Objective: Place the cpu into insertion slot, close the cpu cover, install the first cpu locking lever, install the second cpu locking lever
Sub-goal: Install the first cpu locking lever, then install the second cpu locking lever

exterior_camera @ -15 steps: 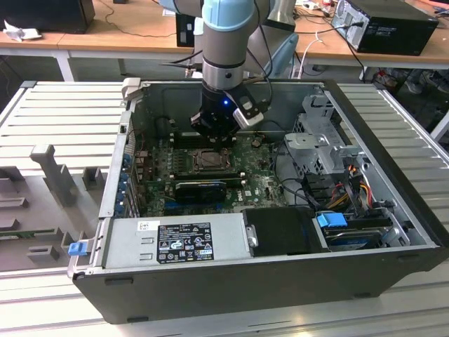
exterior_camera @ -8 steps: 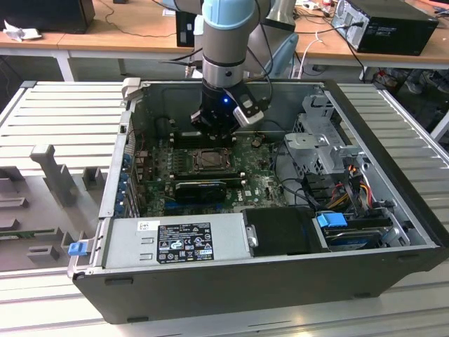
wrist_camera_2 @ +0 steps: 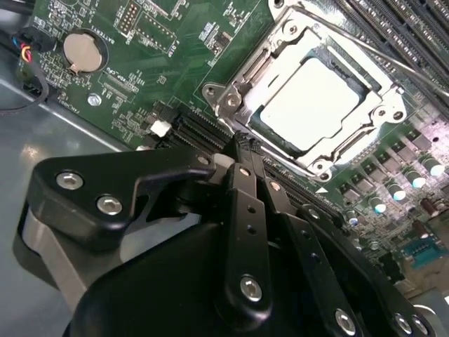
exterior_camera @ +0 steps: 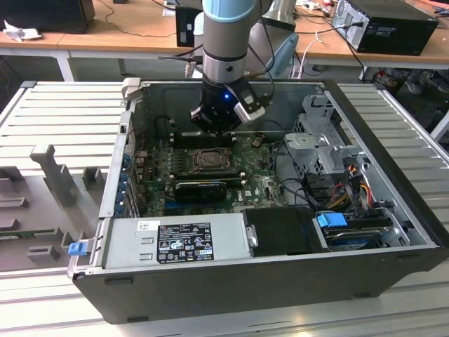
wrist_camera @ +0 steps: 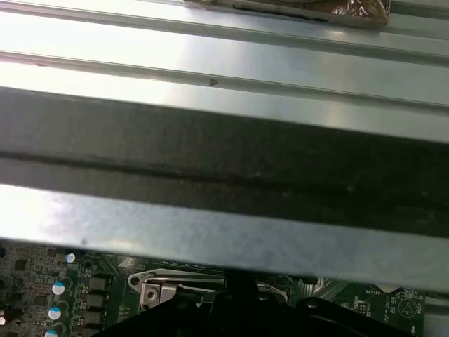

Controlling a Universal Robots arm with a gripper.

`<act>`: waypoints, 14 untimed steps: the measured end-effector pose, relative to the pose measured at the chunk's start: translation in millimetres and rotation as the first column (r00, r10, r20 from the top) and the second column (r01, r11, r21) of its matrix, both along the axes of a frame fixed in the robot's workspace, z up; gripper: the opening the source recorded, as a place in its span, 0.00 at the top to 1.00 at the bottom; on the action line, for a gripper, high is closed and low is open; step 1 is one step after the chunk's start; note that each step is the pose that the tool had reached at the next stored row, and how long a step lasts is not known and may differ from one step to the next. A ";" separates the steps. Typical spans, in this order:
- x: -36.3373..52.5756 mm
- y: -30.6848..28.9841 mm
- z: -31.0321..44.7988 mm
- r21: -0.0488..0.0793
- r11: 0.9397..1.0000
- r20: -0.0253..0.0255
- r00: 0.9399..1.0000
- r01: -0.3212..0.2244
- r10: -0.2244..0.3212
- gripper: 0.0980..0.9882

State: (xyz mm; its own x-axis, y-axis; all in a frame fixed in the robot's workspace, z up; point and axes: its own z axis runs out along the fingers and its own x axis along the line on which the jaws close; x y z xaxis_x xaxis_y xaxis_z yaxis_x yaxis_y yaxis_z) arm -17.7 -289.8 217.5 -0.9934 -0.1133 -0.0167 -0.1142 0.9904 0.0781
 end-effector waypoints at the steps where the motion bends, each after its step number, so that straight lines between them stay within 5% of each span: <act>1: 0.0 -0.3 0.0 0.000 1.000 0.000 1.000 0.000 0.000 0.99; 14: 0.0 -7.7 0.0 0.000 1.000 0.000 1.000 0.000 0.000 0.99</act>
State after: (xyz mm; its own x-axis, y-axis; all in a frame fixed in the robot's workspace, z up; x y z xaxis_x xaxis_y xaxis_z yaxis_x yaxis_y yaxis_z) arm -17.7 -297.6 217.6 -0.9934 -0.1133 -0.0167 -0.1143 0.9904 0.0780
